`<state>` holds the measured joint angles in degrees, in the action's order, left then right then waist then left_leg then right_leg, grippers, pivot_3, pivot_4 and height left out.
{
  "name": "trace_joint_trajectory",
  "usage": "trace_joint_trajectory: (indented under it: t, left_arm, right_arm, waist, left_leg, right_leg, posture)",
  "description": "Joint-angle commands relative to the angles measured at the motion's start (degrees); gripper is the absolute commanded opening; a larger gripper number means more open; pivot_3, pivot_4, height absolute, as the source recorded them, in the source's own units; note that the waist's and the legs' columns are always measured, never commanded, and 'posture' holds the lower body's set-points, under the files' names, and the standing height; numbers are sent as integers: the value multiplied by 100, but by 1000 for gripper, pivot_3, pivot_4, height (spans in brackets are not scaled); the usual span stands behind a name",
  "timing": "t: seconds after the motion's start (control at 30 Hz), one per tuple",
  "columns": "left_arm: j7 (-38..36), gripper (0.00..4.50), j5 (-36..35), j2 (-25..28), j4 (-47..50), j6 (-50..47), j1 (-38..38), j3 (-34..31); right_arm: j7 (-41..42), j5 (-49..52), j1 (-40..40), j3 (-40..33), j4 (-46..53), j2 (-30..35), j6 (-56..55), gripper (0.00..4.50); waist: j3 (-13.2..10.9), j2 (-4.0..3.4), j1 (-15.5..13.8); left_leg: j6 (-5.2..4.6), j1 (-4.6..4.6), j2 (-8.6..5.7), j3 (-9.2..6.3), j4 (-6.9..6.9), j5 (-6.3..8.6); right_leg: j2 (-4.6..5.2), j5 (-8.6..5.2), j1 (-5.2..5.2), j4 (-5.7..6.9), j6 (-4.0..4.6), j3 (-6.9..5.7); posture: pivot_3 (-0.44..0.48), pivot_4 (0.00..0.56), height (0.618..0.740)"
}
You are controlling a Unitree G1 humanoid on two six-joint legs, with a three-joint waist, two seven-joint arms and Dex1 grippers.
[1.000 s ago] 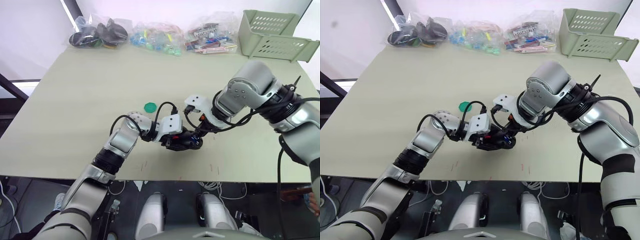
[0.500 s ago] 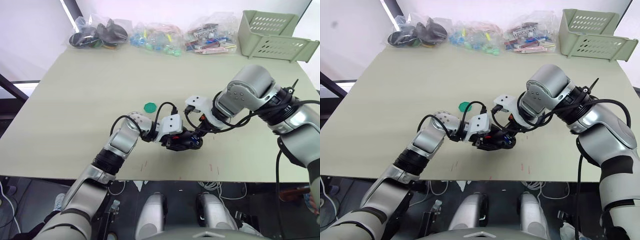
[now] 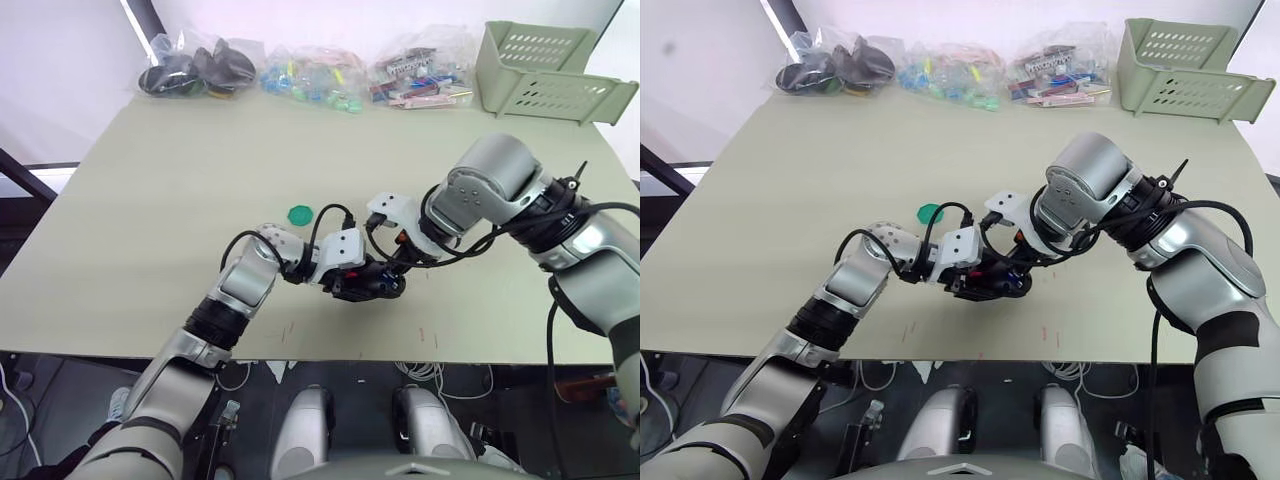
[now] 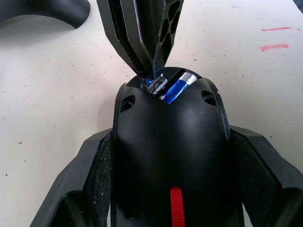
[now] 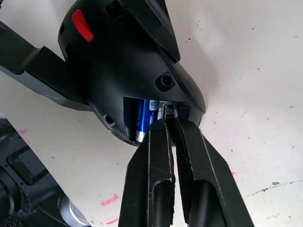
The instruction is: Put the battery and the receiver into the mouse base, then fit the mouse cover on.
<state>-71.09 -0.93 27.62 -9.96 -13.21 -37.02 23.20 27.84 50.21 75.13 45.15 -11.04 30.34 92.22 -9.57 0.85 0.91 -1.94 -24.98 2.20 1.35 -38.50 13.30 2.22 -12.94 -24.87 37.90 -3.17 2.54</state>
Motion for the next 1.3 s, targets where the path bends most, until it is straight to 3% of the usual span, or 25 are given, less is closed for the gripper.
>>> trace_joint_trajectory:
  t: [0.03, 0.3, 0.7, 1.3]
  left_arm:
    - [72, 2923, 42, -25, 119, 10, -1, 25]
    - [108, 2923, 75, -72, 73, 28, -17, 21]
    - [203, 2923, 80, -117, 96, -15, 33, 8]
    - [275, 2923, 94, -162, 185, -126, 92, 15]
  right_arm:
    - [140, -83, 92, 126, 175, 73, 28, 0]
    - [749, -594, 391, 655, 273, 146, 28, 0]
    - [1504, -1013, 699, 894, -249, -115, 28, 0]
    - [1697, -1418, 550, 691, -860, -582, 28, 0]
  waist:
    - [0, 0, -2]
    - [0, 0, -10]
    - [0, -1, -6]
    - [1, -1, 12]
  left_leg:
    - [0, 0, 0, 0, 0, 0]
    - [0, 0, -1, -1, 0, 0]
    - [0, 0, -1, -2, 0, 0]
    - [0, 21, 0, -3, 0, 0]
  right_leg:
    - [0, 0, 1, -1, 0, 0]
    - [0, 0, 2, -3, 0, -1]
    - [0, 0, 1, -2, 0, -3]
    - [-1, 0, 17, 3, 0, -2]
  posture:
    - [0, 150, 740]
    - [0, 150, 740]
    - [0, 150, 740]
    - [0, 150, 740]
